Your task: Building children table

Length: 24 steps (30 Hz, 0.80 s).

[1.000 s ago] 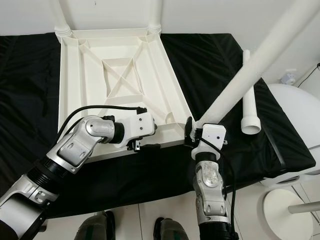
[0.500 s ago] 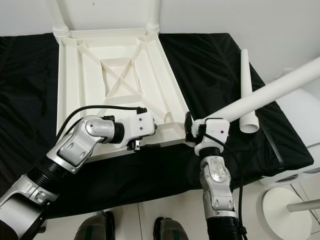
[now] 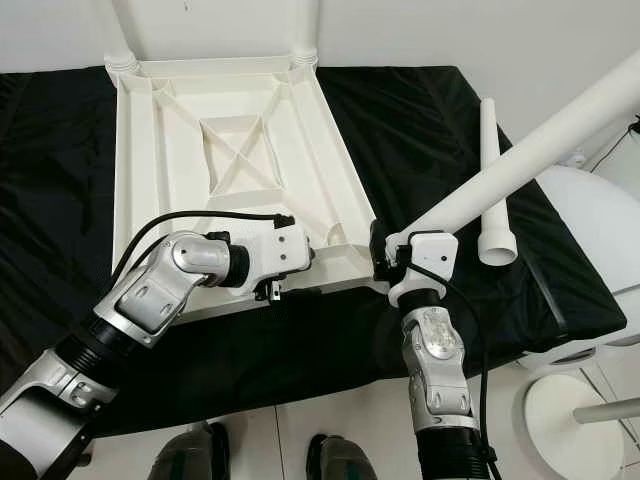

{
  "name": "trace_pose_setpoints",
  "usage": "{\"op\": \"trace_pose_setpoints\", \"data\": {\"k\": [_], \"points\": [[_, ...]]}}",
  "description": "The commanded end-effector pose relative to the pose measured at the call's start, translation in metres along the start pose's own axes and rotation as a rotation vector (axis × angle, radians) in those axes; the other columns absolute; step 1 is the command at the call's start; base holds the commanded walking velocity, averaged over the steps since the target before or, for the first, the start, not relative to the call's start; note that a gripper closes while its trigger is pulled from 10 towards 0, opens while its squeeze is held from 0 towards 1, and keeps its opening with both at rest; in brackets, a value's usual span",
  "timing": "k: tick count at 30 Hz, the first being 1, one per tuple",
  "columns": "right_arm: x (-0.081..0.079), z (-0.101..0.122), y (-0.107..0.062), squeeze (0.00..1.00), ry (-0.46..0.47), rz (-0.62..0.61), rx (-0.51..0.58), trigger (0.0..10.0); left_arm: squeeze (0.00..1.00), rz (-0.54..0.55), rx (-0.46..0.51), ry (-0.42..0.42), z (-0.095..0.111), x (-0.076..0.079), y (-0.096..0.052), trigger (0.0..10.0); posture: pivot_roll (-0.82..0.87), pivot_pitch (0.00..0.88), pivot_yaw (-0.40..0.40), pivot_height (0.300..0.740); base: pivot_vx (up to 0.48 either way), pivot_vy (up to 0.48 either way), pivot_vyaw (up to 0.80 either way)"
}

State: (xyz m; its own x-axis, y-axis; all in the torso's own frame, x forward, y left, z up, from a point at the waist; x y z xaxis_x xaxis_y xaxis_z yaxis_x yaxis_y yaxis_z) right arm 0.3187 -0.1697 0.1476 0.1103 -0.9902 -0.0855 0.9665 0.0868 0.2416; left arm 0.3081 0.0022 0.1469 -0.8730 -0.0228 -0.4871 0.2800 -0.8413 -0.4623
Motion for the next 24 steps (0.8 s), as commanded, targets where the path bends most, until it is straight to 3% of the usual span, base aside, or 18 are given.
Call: {"op": "trace_pose_setpoints", "data": {"k": [1, 3, 4, 18, 22, 24], "points": [[0.003, 0.001, 0.001, 0.0, 0.003, 0.009, -0.002, 0.0, 0.0, -0.002, 0.007, 0.01, 0.004, 0.002, 0.002, 10.0, 0.01, 0.103, -0.063, 0.74, 0.0, 0.0, 0.0], [0.003, 0.001, 0.001, 0.0, 0.003, 0.009, -0.002, 0.0, 0.0, -0.002, 0.007, 0.01, 0.004, 0.002, 0.002, 10.0, 0.01, 0.103, -0.063, 0.74, 0.0, 0.0, 0.0], [0.004, 0.002, 0.004, 0.0, -0.006, 0.035, -0.016, 10.0, 0.0, 0.005, 0.018, 0.014, 0.007, 0.002, 0.003, 10.0, 0.01, 0.1, -0.064, 0.74, 0.0, 0.0, 0.0], [0.008, 0.003, 0.011, 0.0, -0.045, 0.081, -0.043, 10.0, 0.0, 0.013, 0.051, -0.042, 0.019, 0.008, 0.02, 10.0, 0.01, 0.093, -0.069, 0.74, 0.0, 0.0, 0.0], [0.008, 0.003, 0.01, 0.0, -0.044, 0.084, -0.045, 10.0, 0.0, 0.021, 0.016, -0.07, 0.014, 0.008, 0.025, 10.0, 0.01, 0.091, -0.068, 0.74, 0.0, 0.0, 0.0], [0.008, 0.003, 0.009, 0.0, -0.045, 0.088, -0.048, 10.0, 0.0, 0.078, -0.078, -0.126, 0.003, 0.002, 0.033, 10.0, 0.0, 0.093, -0.065, 0.74, 0.0, 0.0, 0.0]]}}
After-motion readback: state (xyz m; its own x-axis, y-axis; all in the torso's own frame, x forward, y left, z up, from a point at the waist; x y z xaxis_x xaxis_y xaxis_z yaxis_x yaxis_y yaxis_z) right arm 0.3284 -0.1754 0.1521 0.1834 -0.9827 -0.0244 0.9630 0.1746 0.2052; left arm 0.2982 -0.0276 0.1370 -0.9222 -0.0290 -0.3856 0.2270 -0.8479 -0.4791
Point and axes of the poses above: a point about 5 cm out from each wrist's last joint towards the gripper, its own y axis pointing out of the wrist towards the gripper, its own z axis along the axis of the wrist's last joint, x = y × z, the point moved 4 cm from there along y, pointing out of the wrist towards the gripper, and after that the axes turned 5 degrees about y, right-handed, at the moved point
